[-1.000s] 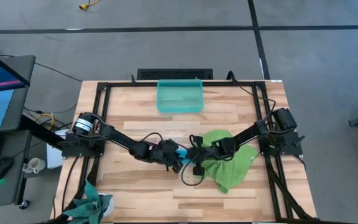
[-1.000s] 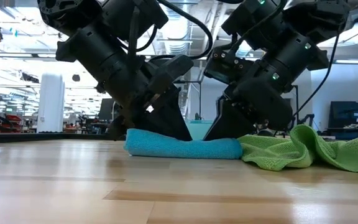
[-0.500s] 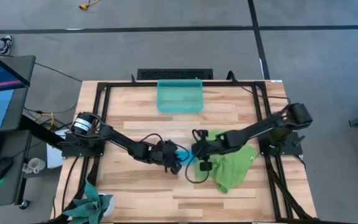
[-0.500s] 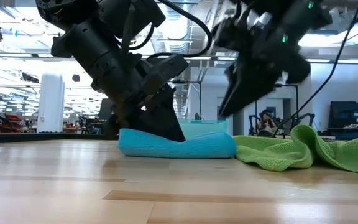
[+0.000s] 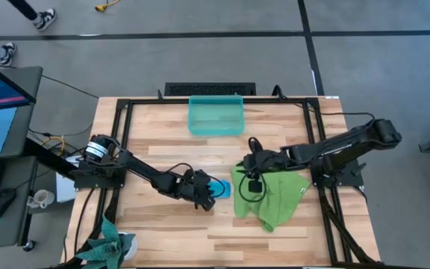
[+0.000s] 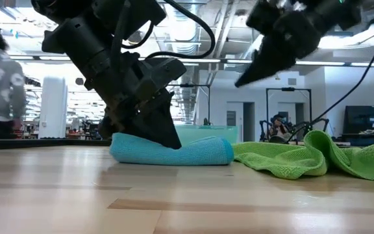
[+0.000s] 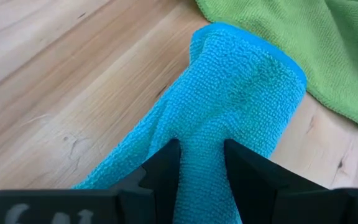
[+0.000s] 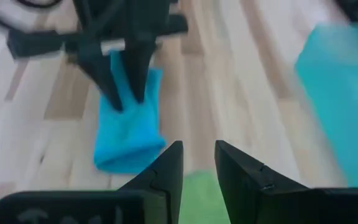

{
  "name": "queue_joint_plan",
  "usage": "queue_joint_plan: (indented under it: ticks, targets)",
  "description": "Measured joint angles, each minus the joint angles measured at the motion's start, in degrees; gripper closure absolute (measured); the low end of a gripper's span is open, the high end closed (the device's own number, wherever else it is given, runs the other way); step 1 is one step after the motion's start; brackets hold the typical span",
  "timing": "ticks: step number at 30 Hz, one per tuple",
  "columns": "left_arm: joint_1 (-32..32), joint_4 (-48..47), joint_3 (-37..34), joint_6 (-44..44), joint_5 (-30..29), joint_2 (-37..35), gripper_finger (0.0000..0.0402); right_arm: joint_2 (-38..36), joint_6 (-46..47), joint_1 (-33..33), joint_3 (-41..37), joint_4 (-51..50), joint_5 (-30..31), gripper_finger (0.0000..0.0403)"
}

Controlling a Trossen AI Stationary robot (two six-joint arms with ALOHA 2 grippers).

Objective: Roll microfiber towels into tight, uniform cylinder then place into a basket
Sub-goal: Roll the blue microfiber cloth

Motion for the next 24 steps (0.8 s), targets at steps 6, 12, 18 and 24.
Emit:
queue_joint_plan:
  ticks: [6, 12, 18, 24]
  targets:
    - [0.06, 0.53, -0.04, 0.26, -1.97, 0.07, 0.0276, 6.75, 5.55, -1.85, -2.22, 8.40, -4.57, 0.0284]
    - [0.31, 0.56, -0.11, 0.86, -2.69, 0.07, 0.0276, 13.53, 8.56, -3.24, 0.22, 12.45, -4.87, 0.0282]
    - [0.35, 0.98, -0.13, 2.73, -2.87, 0.09, 0.0276, 17.71, 9.10, -4.50, 3.95, 10.10, -4.81, 0.0247]
    - [0.42, 1.24, -0.13, 4.82, -2.84, 0.09, 0.0276, 17.36, 7.34, -4.46, 7.07, 2.43, -4.88, 0.0209]
